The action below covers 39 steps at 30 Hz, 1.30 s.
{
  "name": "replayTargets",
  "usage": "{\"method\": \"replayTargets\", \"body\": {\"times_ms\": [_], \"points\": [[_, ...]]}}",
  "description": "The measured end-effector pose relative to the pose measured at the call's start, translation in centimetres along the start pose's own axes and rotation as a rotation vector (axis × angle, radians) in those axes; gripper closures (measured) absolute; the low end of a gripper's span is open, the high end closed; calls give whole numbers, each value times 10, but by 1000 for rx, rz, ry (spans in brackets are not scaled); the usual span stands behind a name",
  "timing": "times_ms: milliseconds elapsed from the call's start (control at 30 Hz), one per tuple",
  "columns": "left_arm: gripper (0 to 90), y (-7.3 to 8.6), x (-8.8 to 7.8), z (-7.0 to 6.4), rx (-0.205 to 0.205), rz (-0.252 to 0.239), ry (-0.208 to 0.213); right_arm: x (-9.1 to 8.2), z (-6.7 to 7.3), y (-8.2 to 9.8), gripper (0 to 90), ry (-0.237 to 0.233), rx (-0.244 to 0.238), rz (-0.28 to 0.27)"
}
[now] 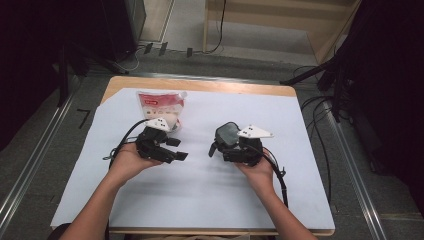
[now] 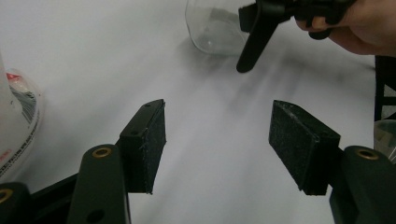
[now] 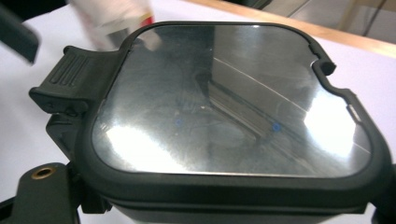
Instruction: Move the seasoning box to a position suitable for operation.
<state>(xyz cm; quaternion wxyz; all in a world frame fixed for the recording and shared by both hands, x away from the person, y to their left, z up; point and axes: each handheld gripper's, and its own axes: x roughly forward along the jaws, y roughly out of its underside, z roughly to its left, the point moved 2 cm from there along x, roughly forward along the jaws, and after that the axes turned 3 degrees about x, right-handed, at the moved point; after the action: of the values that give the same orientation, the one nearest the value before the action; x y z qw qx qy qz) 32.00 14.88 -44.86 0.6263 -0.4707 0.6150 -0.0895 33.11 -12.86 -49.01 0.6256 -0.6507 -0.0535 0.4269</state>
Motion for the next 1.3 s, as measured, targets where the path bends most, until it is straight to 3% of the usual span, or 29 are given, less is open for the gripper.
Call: {"method": "replayTargets", "body": {"times_ms": [633, 967, 1300], "points": [[376, 0, 1, 0, 7, -3, -4, 26, 43, 14, 156, -86, -65, 66], [376, -1, 3, -2, 8, 10, 6, 26, 46, 22, 155, -74, -118, 51], [376, -1, 4, -4, 14, 1, 5, 22, 44, 22, 137, -95, -86, 88]]}}
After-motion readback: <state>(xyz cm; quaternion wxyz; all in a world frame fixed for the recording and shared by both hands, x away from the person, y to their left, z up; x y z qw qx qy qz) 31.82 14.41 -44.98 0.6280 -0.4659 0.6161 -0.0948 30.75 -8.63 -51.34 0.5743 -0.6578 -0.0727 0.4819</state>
